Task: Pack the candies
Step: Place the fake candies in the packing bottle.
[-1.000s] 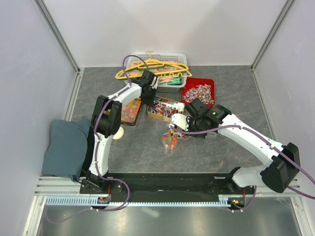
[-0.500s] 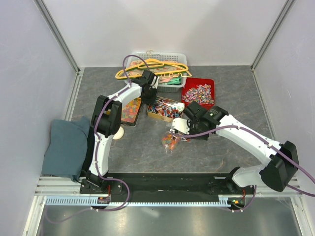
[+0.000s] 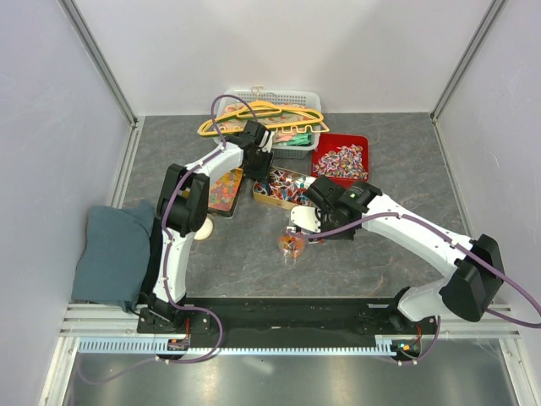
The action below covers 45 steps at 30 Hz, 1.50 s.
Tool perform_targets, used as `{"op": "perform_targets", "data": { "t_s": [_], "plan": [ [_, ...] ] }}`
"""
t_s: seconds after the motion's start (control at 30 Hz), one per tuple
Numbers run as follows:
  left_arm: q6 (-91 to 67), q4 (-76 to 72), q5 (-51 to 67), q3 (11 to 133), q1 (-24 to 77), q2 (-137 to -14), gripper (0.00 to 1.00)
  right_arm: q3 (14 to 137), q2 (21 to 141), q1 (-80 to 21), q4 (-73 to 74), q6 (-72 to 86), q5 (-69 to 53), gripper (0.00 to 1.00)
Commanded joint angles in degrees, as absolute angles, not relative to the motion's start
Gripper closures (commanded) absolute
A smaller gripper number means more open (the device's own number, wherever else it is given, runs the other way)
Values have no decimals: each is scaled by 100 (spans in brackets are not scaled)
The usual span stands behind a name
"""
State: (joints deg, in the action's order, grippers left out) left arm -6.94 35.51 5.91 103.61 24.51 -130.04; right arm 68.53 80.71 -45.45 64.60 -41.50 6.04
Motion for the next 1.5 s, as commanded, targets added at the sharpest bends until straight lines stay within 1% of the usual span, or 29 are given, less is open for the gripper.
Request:
{"op": "perform_targets", "data": {
  "t_s": [0.0,0.83,1.0,1.23,1.47],
  "plan": [
    [-475,3428,299,10310,2320,-13298,52,7189,8173,-4588,6697,-4263,835,100],
    [-475,3428,378,10310,2320,-13236,47,7488,8429,-4807,6996,-4280,1160,100],
    [-457,3428,360,10292,2311,-13228,47,7532,8543,-4939,7092,-4280,1397,100],
    [-422,3428,369,10310,2303,-13210,47,7963,8815,-5124,7382,-4280,1775,100],
    [-352,3445,369,10310,2259,-13131,46,8007,8973,-5291,7506,-4271,2127,100]
  ]
}}
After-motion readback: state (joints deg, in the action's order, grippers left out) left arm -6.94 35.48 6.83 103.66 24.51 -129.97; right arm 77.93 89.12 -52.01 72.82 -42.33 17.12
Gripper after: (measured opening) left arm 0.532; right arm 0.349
